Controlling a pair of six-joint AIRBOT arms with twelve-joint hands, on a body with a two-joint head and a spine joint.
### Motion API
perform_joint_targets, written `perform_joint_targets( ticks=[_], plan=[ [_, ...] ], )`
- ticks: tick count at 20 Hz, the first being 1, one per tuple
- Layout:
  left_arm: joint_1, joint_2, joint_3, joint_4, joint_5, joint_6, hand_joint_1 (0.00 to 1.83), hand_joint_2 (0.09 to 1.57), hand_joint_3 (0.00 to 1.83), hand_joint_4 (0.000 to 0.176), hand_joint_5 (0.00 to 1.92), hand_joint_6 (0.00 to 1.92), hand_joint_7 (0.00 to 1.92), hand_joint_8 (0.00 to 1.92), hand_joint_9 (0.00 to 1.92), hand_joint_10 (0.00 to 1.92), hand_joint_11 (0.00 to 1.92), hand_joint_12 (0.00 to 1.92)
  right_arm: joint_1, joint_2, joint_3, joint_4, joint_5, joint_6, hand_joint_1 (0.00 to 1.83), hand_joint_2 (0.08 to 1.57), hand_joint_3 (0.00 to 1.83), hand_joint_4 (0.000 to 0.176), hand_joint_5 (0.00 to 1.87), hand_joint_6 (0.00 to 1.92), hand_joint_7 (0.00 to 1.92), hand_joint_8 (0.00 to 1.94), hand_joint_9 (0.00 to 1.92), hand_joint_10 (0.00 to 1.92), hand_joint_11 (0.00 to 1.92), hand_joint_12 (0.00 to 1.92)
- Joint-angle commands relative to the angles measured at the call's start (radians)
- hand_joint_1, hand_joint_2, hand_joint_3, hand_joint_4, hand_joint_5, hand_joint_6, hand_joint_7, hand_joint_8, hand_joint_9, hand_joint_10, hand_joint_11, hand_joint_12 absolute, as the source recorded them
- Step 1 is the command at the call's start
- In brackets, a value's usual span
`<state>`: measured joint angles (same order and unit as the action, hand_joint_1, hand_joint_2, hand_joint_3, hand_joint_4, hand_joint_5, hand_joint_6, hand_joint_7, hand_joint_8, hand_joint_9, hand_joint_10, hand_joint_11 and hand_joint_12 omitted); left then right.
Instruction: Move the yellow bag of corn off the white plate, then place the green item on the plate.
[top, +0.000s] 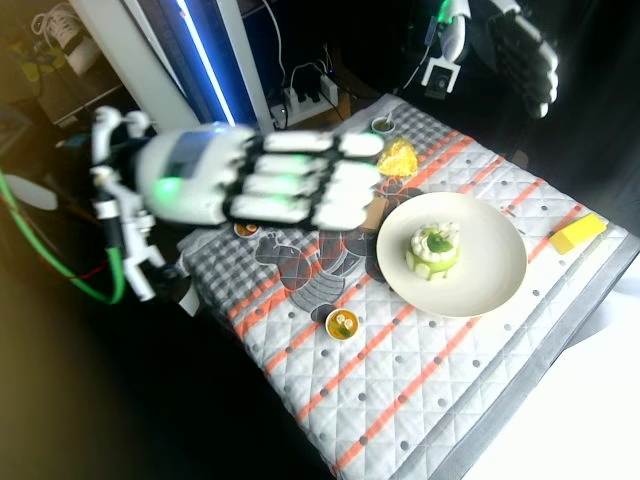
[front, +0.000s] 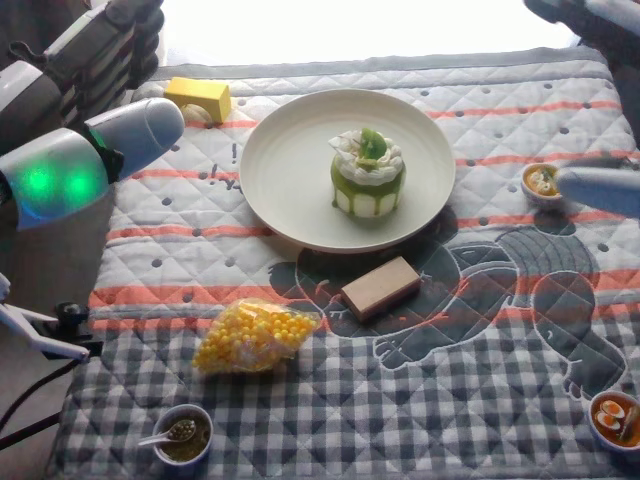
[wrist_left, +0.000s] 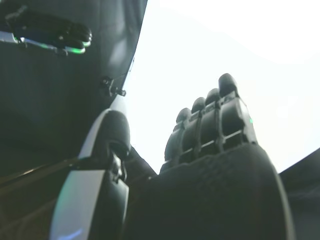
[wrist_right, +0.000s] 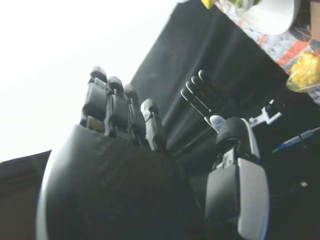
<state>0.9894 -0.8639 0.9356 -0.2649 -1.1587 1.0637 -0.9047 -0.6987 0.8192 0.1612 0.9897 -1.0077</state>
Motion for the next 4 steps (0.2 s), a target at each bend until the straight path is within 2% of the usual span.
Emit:
perform_joint_targets(
  ticks=[1, 2, 3, 4],
  plan=[
    [-0.005, 0.005, 0.001, -0.002, -0.156, -0.009, 0.42, 1.31, 0.0, 0.056, 0.0, 0.0, 0.0, 0.0, 0.0, 0.0, 0.0, 0.0, -0.019, 0.011, -0.013, 0.021, 0.176, -0.009, 0.52, 1.14, 0.02, 0.145, 0.0, 0.0, 0.0, 0.0, 0.0, 0.0, 0.0, 0.0],
    [-0.003, 0.005, -0.001, -0.003, -0.172, -0.012, 0.41, 1.31, 0.0, 0.061, 0.0, 0.0, 0.0, 0.0, 0.0, 0.0, 0.0, 0.0, -0.066, 0.022, -0.028, 0.048, 0.225, -0.01, 0.52, 1.14, 0.02, 0.149, 0.0, 0.0, 0.0, 0.0, 0.0, 0.0, 0.0, 0.0],
    [-0.002, 0.005, -0.001, -0.005, -0.184, -0.021, 0.39, 1.28, 0.0, 0.106, 0.0, 0.0, 0.0, 0.0, 0.0, 0.0, 0.0, 0.0, -0.096, 0.026, -0.035, 0.066, 0.26, -0.01, 0.51, 1.12, 0.01, 0.17, 0.0, 0.0, 0.0, 0.0, 0.0, 0.0, 0.0, 0.0],
    [0.0, 0.005, 0.003, -0.007, -0.199, -0.039, 0.38, 1.26, 0.0, 0.125, 0.0, 0.0, 0.0, 0.0, 0.0, 0.0, 0.0, 0.0, -0.128, 0.028, -0.043, 0.091, 0.302, -0.01, 0.44, 1.11, 0.0, 0.166, 0.0, 0.0, 0.0, 0.0, 0.0, 0.0, 0.0, 0.0]
  ],
)
